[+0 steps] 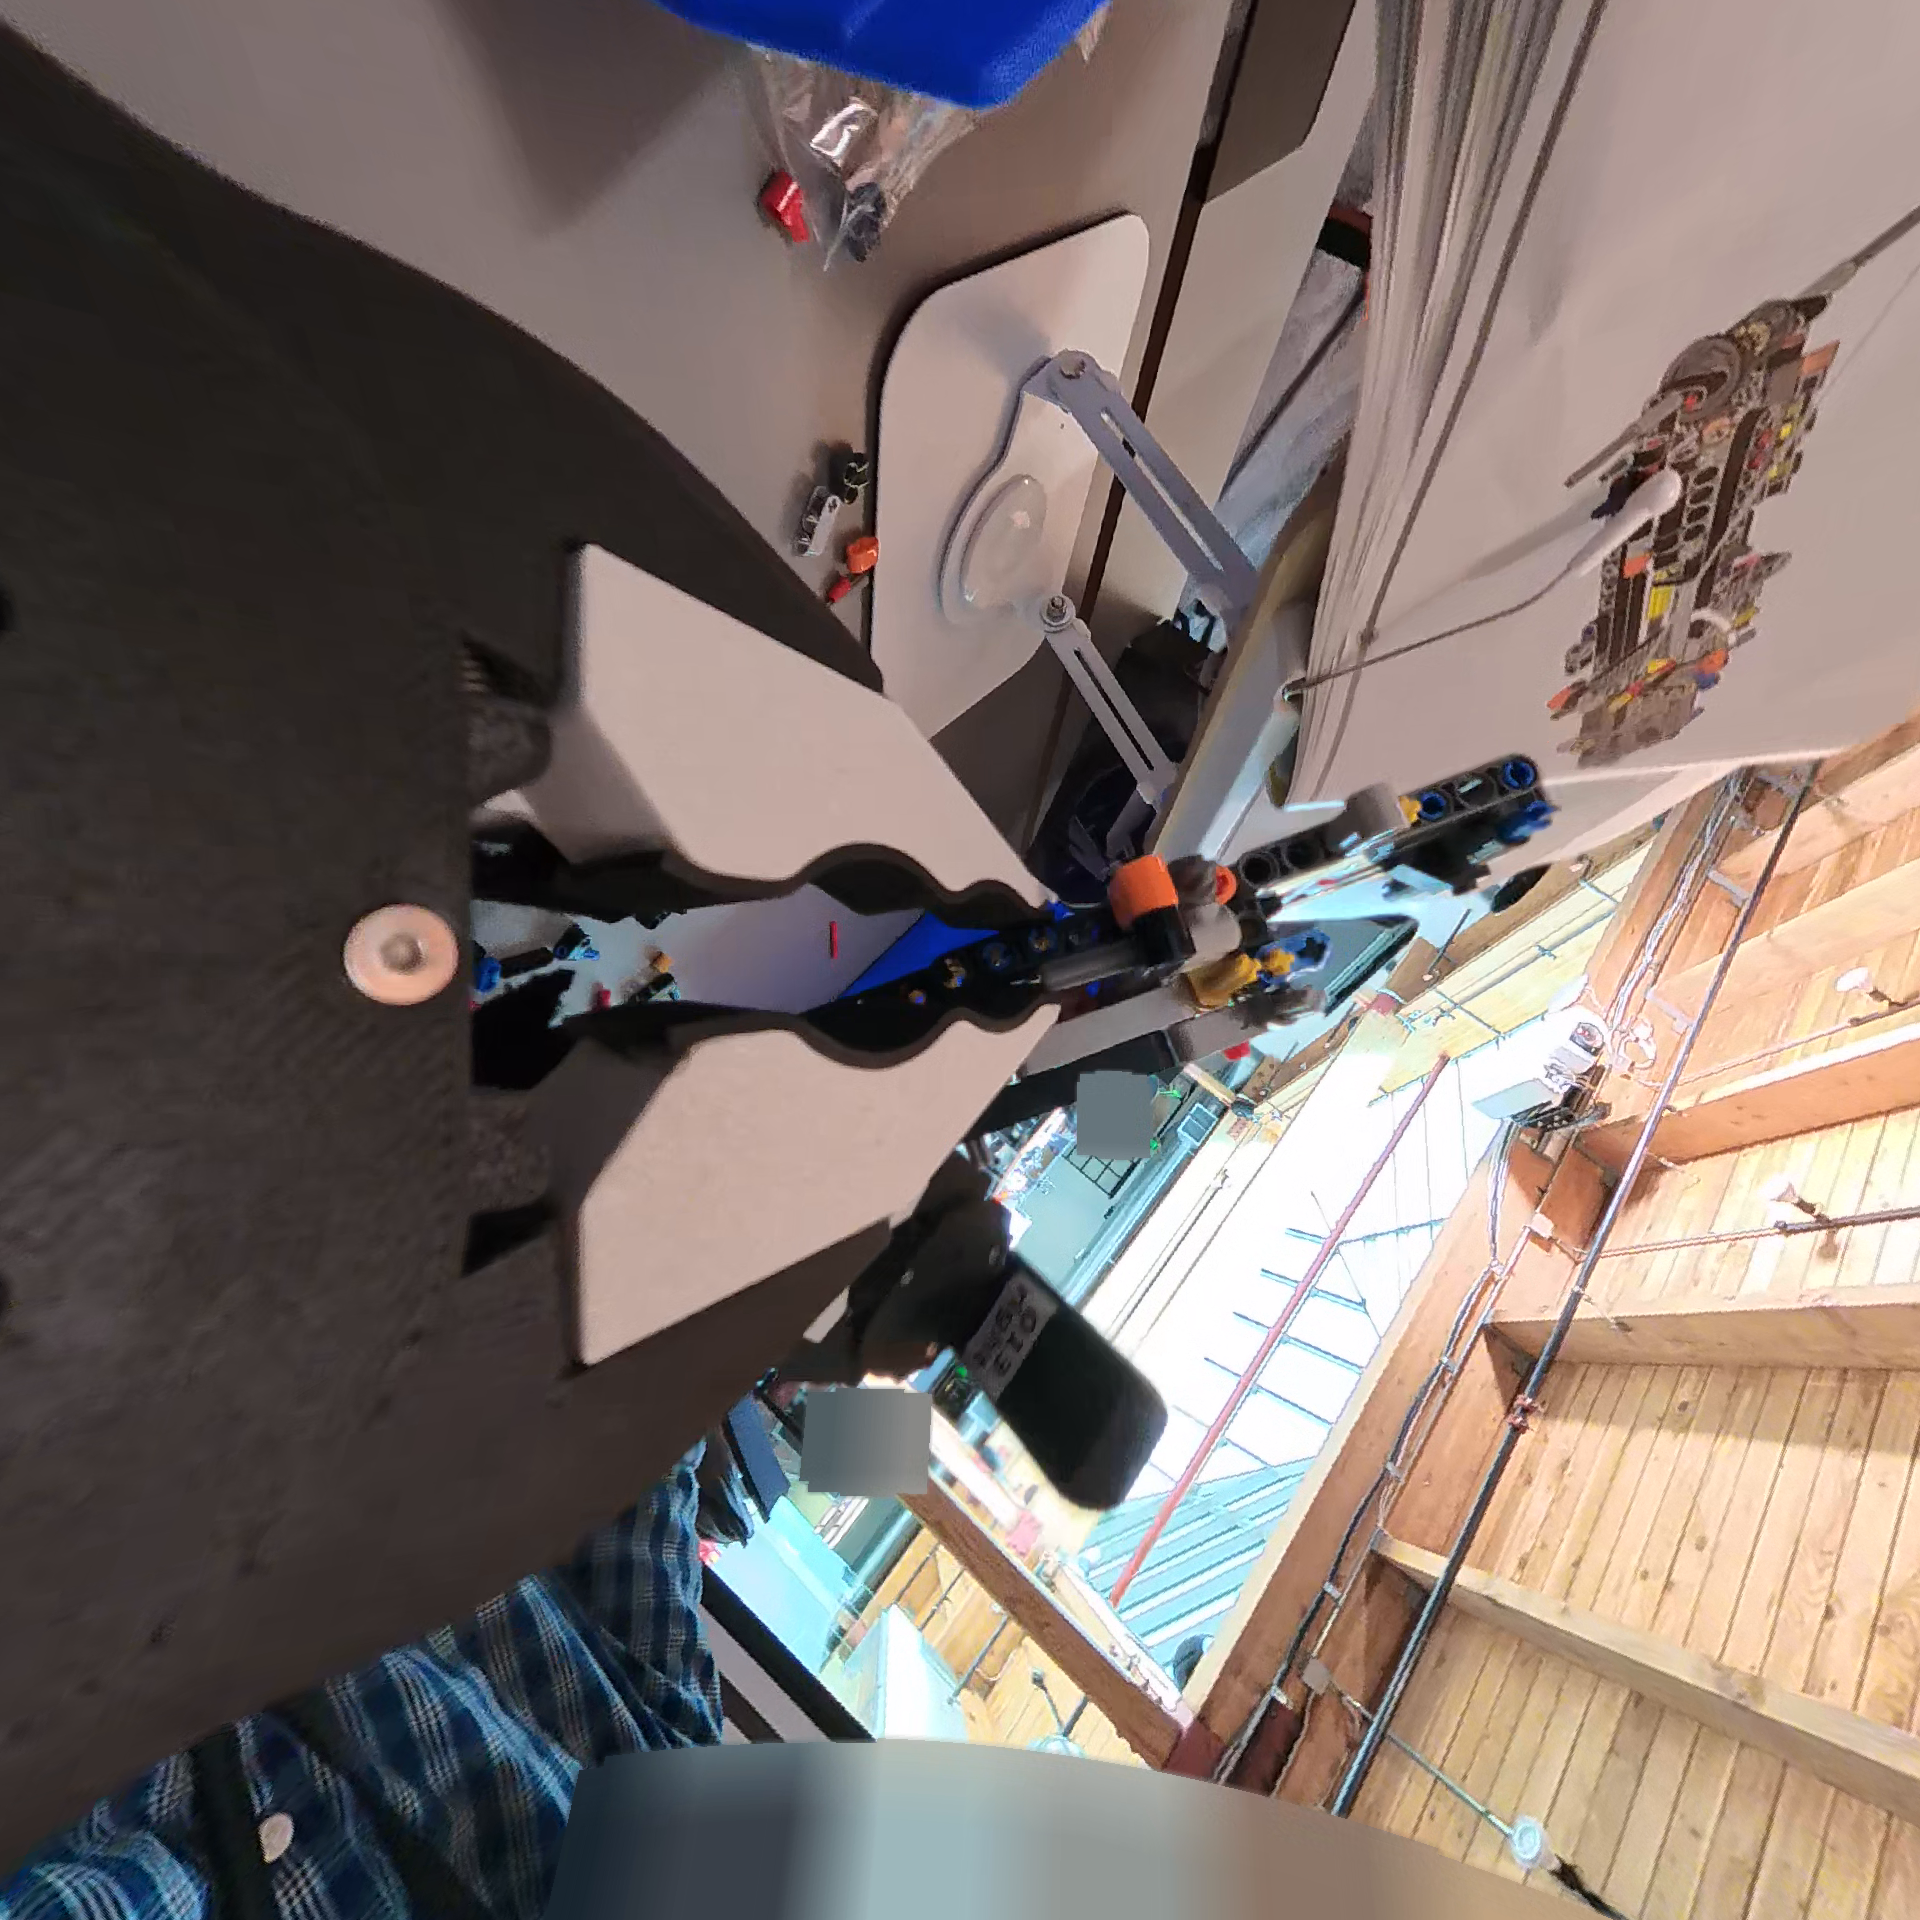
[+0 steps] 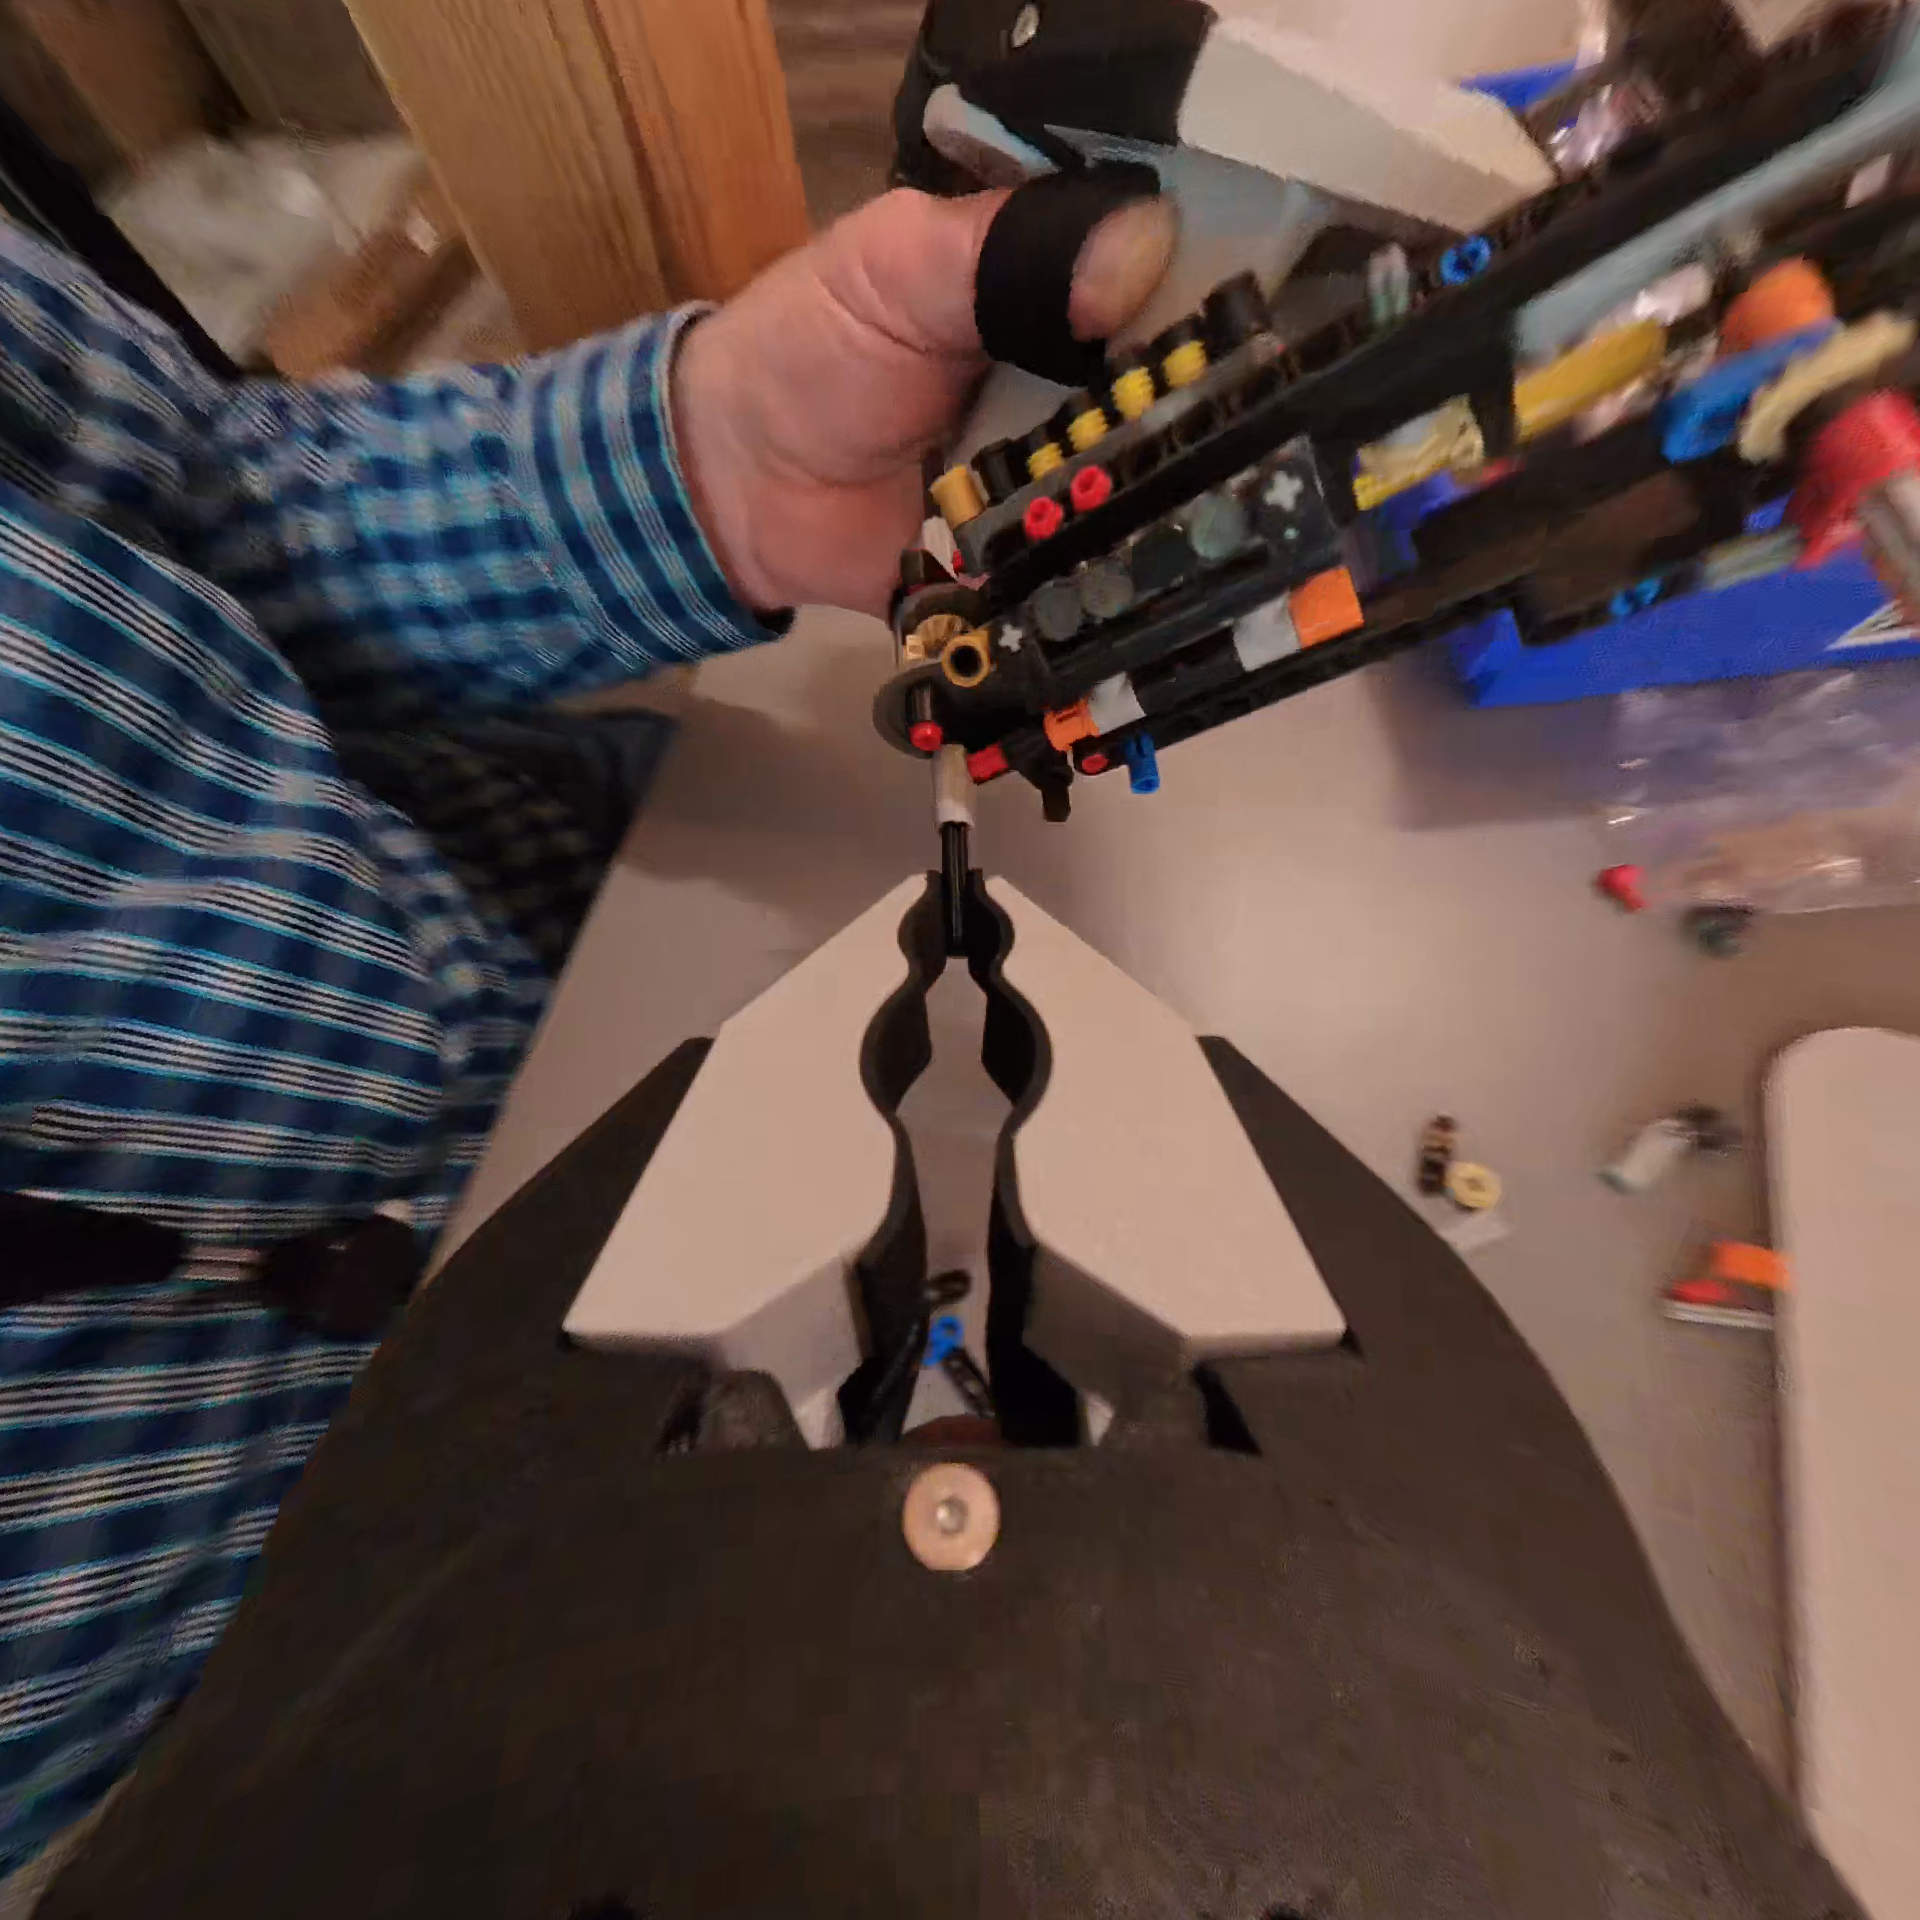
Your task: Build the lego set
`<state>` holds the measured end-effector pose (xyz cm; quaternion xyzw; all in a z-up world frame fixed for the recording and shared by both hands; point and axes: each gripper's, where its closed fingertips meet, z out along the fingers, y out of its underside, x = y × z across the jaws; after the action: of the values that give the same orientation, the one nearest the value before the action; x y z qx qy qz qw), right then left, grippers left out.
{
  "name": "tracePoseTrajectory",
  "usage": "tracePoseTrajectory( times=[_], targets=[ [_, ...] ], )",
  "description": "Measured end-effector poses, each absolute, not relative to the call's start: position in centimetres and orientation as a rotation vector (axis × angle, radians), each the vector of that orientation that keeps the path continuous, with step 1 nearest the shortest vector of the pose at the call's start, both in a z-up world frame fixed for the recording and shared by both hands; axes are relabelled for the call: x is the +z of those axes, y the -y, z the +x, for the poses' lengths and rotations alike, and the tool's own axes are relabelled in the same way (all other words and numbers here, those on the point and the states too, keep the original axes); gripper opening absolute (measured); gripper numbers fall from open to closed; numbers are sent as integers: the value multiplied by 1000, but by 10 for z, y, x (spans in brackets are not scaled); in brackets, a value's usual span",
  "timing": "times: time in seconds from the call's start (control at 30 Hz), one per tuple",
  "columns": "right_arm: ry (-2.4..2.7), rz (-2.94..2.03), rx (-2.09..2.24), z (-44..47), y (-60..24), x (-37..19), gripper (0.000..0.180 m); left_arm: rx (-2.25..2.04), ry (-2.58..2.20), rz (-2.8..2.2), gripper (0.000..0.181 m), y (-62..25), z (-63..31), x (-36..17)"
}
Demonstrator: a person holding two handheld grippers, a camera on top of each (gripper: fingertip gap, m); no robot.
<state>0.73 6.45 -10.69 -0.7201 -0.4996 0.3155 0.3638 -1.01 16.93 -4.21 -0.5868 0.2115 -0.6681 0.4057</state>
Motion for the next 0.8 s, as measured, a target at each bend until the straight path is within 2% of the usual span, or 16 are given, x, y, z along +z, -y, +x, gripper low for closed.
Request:
tracePoseTrajectory(
  times=[0.03,0.27,0.4,0.57,0.77,0.8],
  targets=[
    [1257,-1873,895,6,-62,-107,0,-1689,-550,-1467,9,-167,-9,-40],
    [1032,-1925,1439,-1,-49,-105,0,-1694,-648,-1398,9,-155,-5,-31],
    [987,-1925,1568,-5,-43,-108,0,-1671,-716,-1377,9,-147,-2,-29],
    [981,-1896,1517,-7,-46,-110,0,-1668,-711,-1371,8,-148,-2,-27],
    [1099,-1861,1158,-4,-55,-119,1,-1648,-692,-1392,8,-152,-2,-30],
    [1103,-1858,1121,-3,-57,-119,6,-1651,-684,-1387,8,-152,-2,-29]
  ],
)
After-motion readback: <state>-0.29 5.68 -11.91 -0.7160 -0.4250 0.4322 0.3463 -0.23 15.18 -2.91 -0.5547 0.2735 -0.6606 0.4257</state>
